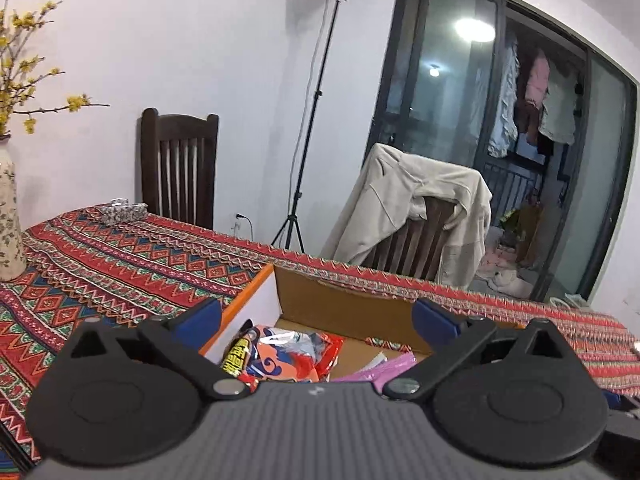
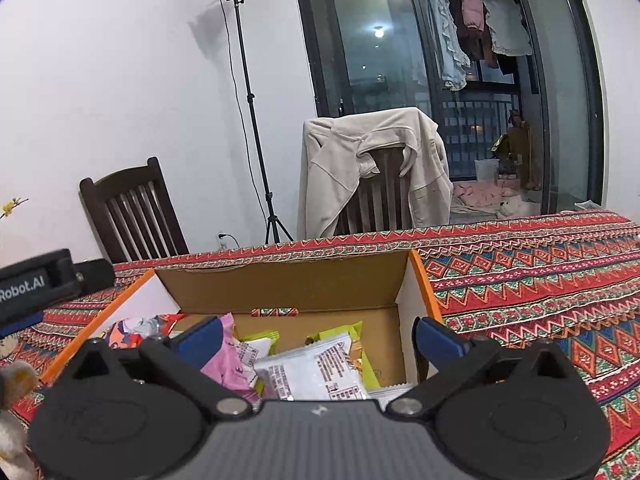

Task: Organize snacks
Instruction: 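Move both tools back from the box toward the remaining packets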

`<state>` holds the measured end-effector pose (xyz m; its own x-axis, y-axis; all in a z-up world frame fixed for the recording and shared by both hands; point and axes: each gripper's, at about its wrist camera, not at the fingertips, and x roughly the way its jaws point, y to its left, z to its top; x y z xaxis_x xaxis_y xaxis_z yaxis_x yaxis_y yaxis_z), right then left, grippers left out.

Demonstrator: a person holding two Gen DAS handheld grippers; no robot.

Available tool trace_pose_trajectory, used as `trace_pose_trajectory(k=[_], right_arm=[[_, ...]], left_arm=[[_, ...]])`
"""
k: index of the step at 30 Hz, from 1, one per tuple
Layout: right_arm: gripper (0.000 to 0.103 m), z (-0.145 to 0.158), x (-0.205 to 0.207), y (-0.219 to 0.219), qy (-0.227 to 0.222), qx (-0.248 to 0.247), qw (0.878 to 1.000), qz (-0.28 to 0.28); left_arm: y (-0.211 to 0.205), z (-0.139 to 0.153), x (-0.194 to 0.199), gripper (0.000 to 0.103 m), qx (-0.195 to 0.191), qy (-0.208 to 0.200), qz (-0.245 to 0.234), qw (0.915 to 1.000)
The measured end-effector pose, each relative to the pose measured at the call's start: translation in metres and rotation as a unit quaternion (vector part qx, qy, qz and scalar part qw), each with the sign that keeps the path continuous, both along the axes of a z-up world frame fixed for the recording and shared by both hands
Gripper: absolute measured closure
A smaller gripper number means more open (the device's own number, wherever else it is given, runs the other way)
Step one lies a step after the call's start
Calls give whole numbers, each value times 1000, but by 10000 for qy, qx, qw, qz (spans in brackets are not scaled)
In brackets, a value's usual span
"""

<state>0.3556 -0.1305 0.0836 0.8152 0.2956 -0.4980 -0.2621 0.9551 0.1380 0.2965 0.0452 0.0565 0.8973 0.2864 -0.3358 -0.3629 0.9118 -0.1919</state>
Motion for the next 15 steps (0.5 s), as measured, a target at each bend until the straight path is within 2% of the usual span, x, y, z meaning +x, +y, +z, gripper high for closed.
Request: trace_pose_trajectory(k=[4, 7, 15], right_arm=[[0, 16, -12, 0, -78, -34, 10000, 32], [0, 26, -26, -1, -138, -111, 9998, 66], [0, 25, -70, -1, 12, -343, 9992, 210]], left_arm=[[0, 16, -9, 0, -47, -10, -66, 10000], [1, 24, -25, 0, 62, 9, -126, 9999], [17, 15, -72, 0, 188, 413, -152, 9989]])
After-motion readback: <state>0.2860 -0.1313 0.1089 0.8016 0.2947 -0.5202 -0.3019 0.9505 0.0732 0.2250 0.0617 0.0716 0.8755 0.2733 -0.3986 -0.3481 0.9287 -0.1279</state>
